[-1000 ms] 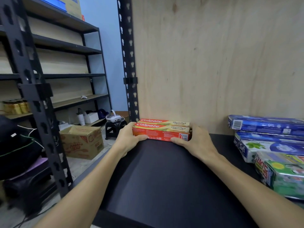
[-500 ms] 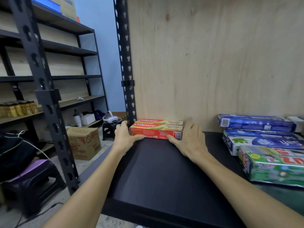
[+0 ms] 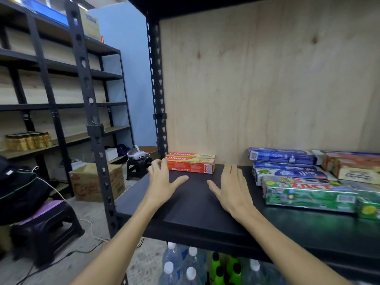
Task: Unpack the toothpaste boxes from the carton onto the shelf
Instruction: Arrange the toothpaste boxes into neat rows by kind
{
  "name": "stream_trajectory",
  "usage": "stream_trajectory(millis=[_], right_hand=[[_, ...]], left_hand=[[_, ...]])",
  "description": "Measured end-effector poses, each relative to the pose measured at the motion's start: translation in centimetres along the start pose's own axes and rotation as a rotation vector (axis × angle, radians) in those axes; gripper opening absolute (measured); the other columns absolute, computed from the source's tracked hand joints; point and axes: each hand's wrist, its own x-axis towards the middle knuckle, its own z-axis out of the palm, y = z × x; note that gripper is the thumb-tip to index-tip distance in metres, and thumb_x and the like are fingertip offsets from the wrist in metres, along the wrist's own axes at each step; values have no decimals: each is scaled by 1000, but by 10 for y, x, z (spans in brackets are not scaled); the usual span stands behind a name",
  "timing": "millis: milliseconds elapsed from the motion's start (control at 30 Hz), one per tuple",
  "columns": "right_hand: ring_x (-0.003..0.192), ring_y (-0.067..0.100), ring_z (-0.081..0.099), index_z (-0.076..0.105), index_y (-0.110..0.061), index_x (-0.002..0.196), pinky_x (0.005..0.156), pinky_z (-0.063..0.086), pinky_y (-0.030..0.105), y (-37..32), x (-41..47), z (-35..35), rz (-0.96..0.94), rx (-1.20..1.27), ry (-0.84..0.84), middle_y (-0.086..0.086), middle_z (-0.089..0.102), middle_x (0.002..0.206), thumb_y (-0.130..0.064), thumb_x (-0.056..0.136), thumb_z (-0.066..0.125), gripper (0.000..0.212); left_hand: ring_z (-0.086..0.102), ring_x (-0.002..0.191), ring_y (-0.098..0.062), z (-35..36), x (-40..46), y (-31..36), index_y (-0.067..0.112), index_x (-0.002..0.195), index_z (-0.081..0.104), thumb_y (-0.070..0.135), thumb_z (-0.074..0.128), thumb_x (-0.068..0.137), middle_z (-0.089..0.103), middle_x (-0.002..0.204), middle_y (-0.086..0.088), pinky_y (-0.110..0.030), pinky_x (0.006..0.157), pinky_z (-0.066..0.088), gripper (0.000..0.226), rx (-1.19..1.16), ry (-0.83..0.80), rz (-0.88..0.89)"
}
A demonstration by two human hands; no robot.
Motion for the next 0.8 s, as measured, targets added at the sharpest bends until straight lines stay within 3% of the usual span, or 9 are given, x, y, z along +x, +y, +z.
stream_trajectory(millis=[167, 467, 600, 800], right_hand=[[123, 28, 49, 33, -4, 148, 100, 43, 35, 10, -25, -20, 0, 40, 22, 12, 50, 133, -49, 96, 57, 72], [131, 29, 44, 27, -1, 151, 108, 40, 37, 33, -57, -57, 29, 148, 96, 16, 46, 139, -43, 97, 57, 74], [125, 28, 46, 31, 1, 149, 105, 41, 36, 52, -61, -86, 21, 161, 153, 15, 50, 134, -40, 98, 59, 72], [118, 29, 49, 40, -2, 144, 98, 43, 39, 104, -60, -132, 24, 56, 218, 12, 54, 127, -39, 97, 58, 62]], left_hand=[[24, 142, -21, 4, -27, 34, 17, 148, 36, 52, 68, 90, 34, 145, -3, -44, 117, 30, 75, -71, -28, 19], [34, 133, -18, 32, -65, 95, 19, 149, 35, 48, 64, 93, 41, 141, -1, -43, 113, 37, 69, -148, -57, 84], [35, 130, -15, 46, -67, 129, 18, 145, 39, 44, 63, 94, 42, 140, 1, -37, 113, 34, 62, -202, -46, 155], [43, 127, -17, 79, -70, 179, 20, 134, 48, 43, 60, 95, 50, 132, 1, -42, 108, 38, 47, -168, -21, 256]])
